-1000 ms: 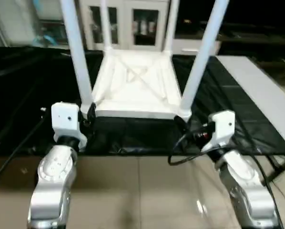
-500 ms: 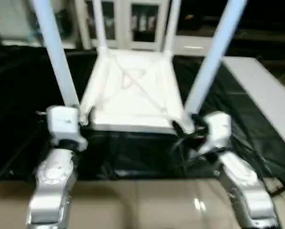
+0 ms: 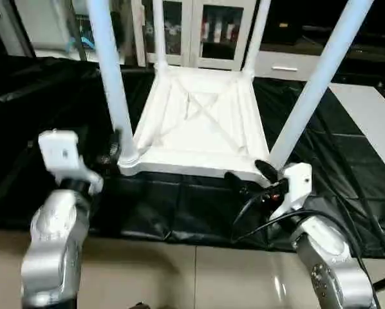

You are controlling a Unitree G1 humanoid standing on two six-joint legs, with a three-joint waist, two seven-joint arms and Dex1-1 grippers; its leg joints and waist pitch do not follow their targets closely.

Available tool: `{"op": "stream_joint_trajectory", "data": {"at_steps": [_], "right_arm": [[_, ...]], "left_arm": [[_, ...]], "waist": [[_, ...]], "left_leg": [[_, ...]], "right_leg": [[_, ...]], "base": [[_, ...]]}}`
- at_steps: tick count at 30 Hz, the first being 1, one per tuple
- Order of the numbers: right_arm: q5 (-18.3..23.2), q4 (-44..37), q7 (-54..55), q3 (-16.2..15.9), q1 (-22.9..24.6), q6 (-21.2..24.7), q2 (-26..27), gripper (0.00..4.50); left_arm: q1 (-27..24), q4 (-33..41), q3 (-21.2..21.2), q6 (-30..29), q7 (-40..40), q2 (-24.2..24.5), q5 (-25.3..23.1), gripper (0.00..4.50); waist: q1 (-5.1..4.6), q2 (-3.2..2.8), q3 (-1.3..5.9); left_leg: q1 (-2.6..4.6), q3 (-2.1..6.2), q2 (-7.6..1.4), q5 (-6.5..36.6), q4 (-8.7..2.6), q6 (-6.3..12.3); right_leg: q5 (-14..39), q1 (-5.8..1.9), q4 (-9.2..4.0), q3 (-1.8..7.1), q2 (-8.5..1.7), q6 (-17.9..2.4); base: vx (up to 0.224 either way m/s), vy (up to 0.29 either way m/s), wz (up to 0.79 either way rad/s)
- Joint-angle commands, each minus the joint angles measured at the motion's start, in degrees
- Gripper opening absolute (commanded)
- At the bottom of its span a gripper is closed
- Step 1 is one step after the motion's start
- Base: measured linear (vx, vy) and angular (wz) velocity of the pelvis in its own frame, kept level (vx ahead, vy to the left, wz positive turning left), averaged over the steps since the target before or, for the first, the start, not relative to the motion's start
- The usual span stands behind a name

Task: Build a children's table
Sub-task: Rotate leg to tighten

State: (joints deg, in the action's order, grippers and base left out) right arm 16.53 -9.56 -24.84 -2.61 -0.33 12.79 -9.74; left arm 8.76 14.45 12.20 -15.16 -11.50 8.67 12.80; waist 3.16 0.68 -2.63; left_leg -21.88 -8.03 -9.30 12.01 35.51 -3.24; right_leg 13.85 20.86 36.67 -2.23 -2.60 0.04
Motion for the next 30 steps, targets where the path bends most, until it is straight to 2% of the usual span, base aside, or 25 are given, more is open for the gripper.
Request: {"op": "stream_joint_trajectory", "data": {"at_steps": [1,2,3,4,6,8,9,10,11,12,13,14,16,17,18,19,20,22,23,24,28,30], "right_arm": [[1.07,-1.52,-0.45,0.84,-0.77,-0.72,-0.30,4.50],[1.17,-1.50,-0.46,0.80,-0.77,-0.74,-0.48,4.50],[1.20,-1.52,-0.46,0.81,-0.77,-0.72,-0.49,4.50],[1.43,-1.68,-0.57,0.75,-0.80,-0.28,-0.54,4.50],[1.20,-1.81,-0.54,0.48,-0.89,0.26,-0.68,4.50],[0.41,-1.90,-0.22,-0.07,-1.15,1.26,-0.88,4.50],[0.18,-1.90,-0.31,-0.51,-1.34,1.97,-0.95,4.50],[0.26,-1.94,-0.52,-0.81,-1.48,2.47,-0.94,4.50],[0.22,-1.98,-0.46,-0.96,-1.53,2.62,-0.92,4.50],[0.22,-1.98,-0.46,-0.96,-1.53,2.62,-0.92,4.50],[0.10,-2.01,-0.37,-1.26,-1.62,2.71,-1.07,4.50],[0.14,-2.09,-0.45,-1.44,-1.63,2.83,-1.18,4.50],[1.94,-3.10,-1.62,-1.49,-1.30,3.44,-1.15,4.50],[4.29,-4.80,-3.69,-1.71,-0.70,4.05,-1.37,4.50],[4.78,-5.21,-4.22,-1.82,-0.54,4.17,-1.49,4.50],[5.92,-6.39,-5.90,-2.28,-0.05,4.54,-2.07,4.50],[5.92,-6.39,-5.90,-2.28,-0.05,4.54,-2.07,4.50],[7.47,-8.46,-9.18,-3.37,1.15,5.24,-3.64,4.50],[7.69,-8.70,-9.66,-3.50,1.36,5.35,-3.88,4.50],[7.48,-8.63,-9.72,-3.59,1.62,5.23,-4.10,4.50],[7.35,-8.09,-8.87,-2.93,1.67,4.89,-3.61,4.50],[7.51,-8.22,-8.65,-2.79,1.57,5.02,-3.49,4.50]], "left_arm": [[1.19,-1.74,0.07,-1.02,-1.46,0.57,0.86,4.16],[2.49,-3.08,-0.22,-0.84,-2.18,1.61,0.33,4.24],[2.69,-3.28,-0.26,-0.84,-2.24,1.75,0.22,4.24],[4.16,-4.91,-0.43,-0.88,-2.49,2.66,-0.38,4.42],[4.90,-5.77,-0.43,-0.95,-2.56,2.95,-0.45,4.47],[6.25,-7.37,-0.54,-1.19,-2.73,3.50,-0.36,4.47],[7.89,-9.53,-0.98,-0.92,-2.54,4.11,-1.18,4.47],[9.68,-11.94,-1.37,-0.60,-2.13,4.71,-2.07,4.47],[11.05,-13.94,-1.58,-0.57,-1.45,5.11,-3.08,4.47],[11.05,-13.94,-1.58,-0.57,-1.45,5.11,-3.08,4.47],[13.27,-17.39,-1.76,0.05,-0.74,5.57,-4.17,4.47],[14.48,-19.20,-1.79,0.78,-0.59,5.70,-4.46,4.47],[16.72,-21.72,-1.55,2.09,-0.98,5.50,-3.96,4.47],[17.97,-22.49,-1.48,2.96,-1.61,5.37,-3.46,4.47],[18.17,-22.54,-1.49,2.98,-1.85,5.35,-3.27,4.47],[18.57,-22.64,-1.60,3.02,-2.36,5.38,-2.88,4.47],[18.57,-22.64,-1.60,3.02,-2.36,5.38,-2.88,4.20],[19.05,-22.92,-1.72,3.21,-2.71,5.38,-2.41,4.12],[19.10,-23.01,-1.76,3.29,-2.61,5.39,-2.49,3.92],[19.03,-23.18,-1.88,3.44,-3.01,5.37,-2.44,3.92],[18.80,-23.88,-2.00,4.41,-3.73,5.01,-2.16,3.46],[18.71,-23.81,-1.92,4.38,-3.91,4.85,-1.82,3.31]], "waist": [[-0.20,-0.48,1.96],[-0.33,-0.22,2.01],[-0.29,-0.29,2.03],[-0.24,-0.67,2.38],[-0.32,-0.65,2.42],[-0.22,-0.67,2.69],[-0.24,-0.66,2.76],[-0.12,-0.71,2.96],[-0.19,-0.73,2.93],[-0.01,-0.83,3.04],[-0.13,-0.76,3.07],[-0.12,-1.05,3.19],[0.00,-0.98,3.33],[0.06,-0.94,3.39],[0.18,-0.92,3.42],[0.28,-1.66,3.40],[0.28,-1.66,3.40],[0.23,-1.15,3.20],[0.27,-1.12,3.15],[0.34,-1.15,3.06],[0.20,-1.15,2.73],[0.21,-1.23,2.76]], "left_leg": [[1.13,1.61,-3.75,19.68,-6.06,-2.48],[0.78,1.44,-3.75,18.24,-6.10,-2.18],[0.71,1.41,-3.67,17.66,-6.09,-1.99],[0.90,1.27,-3.60,16.09,-5.84,-1.65],[0.69,1.28,-3.67,15.03,-5.89,-1.58],[0.76,1.12,-3.64,12.35,-5.61,-1.06],[0.69,1.13,-3.67,11.46,-5.58,-0.88],[0.80,1.03,-3.56,9.31,-5.33,-0.31],[0.66,1.05,-3.50,8.66,-5.37,-0.09],[0.87,1.02,-3.52,8.37,-5.27,-0.07],[0.70,1.10,-3.68,7.55,-5.35,0.07],[1.01,0.97,-3.64,7.32,-5.17,0.05],[0.99,0.98,-3.60,6.08,-5.07,0.50],[0.94,1.01,-3.75,5.59,-5.07,0.85],[0.93,1.01,-3.93,5.33,-5.02,1.25],[0.96,1.06,-3.99,5.37,-4.99,1.37],[0.96,1.06,-3.99,5.37,-4.99,1.37],[0.90,0.85,-4.01,7.04,-5.06,1.73],[0.89,0.84,-3.98,7.51,-5.11,1.84],[0.92,0.80,-4.08,8.28,-5.15,1.71],[1.04,0.74,-4.11,11.99,-5.53,0.36],[1.09,0.76,-4.20,12.10,-5.57,0.11]], "right_leg": [[15.88,-0.63,-5.99,3.20,-5.23,-6.99],[14.13,-0.82,-5.85,3.14,-5.29,-7.08],[13.84,-0.85,-5.82,3.09,-5.32,-7.00],[11.49,-0.68,-5.63,3.13,-5.28,-7.20],[9.35,-0.87,-5.44,3.06,-5.24,-7.53],[4.78,-1.02,-5.07,3.01,-5.28,-8.59],[3.40,-1.14,-4.94,2.96,-5.25,-8.81],[-0.36,-1.22,-4.57,2.91,-5.15,-9.31],[-1.29,-1.33,-4.54,2.84,-5.05,-9.30],[-2.08,-1.29,-4.45,2.81,-5.09,-9.40],[-3.93,-1.56,-4.22,2.72,-5.23,-9.85],[-5.20,-1.42,-4.23,2.71,-5.16,-10.13],[-7.81,-1.68,-4.03,2.69,-5.21,-10.55],[-9.34,-1.84,-3.90,2.64,-5.37,-11.04],[-10.49,-1.95,-3.81,2.63,-5.58,-11.52],[-10.99,-1.85,-3.66,2.58,-5.61,-11.86],[-10.99,-1.85,-3.66,2.58,-5.61,-11.86],[-9.27,-1.98,-3.95,2.66,-5.69,-12.34],[-8.31,-2.07,-4.08,2.67,-5.72,-12.38],[-6.45,-1.92,-4.24,2.73,-5.79,-12.40],[0.90,-1.56,-4.81,2.86,-5.76,-12.11],[1.49,-1.48,-4.82,2.88,-5.81,-11.98]], "base": [[0.000,0.000,0.00],[0.000,0.000,0.00],[0.000,0.000,0.00],[0.000,0.000,0.00],[0.000,0.000,0.00],[0.000,0.000,0.00],[0.000,0.000,0.00],[0.000,0.000,0.00],[0.000,0.000,0.00],[0.000,0.000,0.00],[0.000,0.000,0.00],[0.000,0.000,0.00],[0.000,0.000,0.00],[0.000,0.000,0.00],[0.000,0.000,0.00],[0.000,0.000,0.00],[0.000,0.000,0.00],[0.000,0.000,0.00],[0.000,0.000,0.00],[0.000,0.000,0.00],[0.000,0.000,0.00],[0.000,0.000,0.00]]}}
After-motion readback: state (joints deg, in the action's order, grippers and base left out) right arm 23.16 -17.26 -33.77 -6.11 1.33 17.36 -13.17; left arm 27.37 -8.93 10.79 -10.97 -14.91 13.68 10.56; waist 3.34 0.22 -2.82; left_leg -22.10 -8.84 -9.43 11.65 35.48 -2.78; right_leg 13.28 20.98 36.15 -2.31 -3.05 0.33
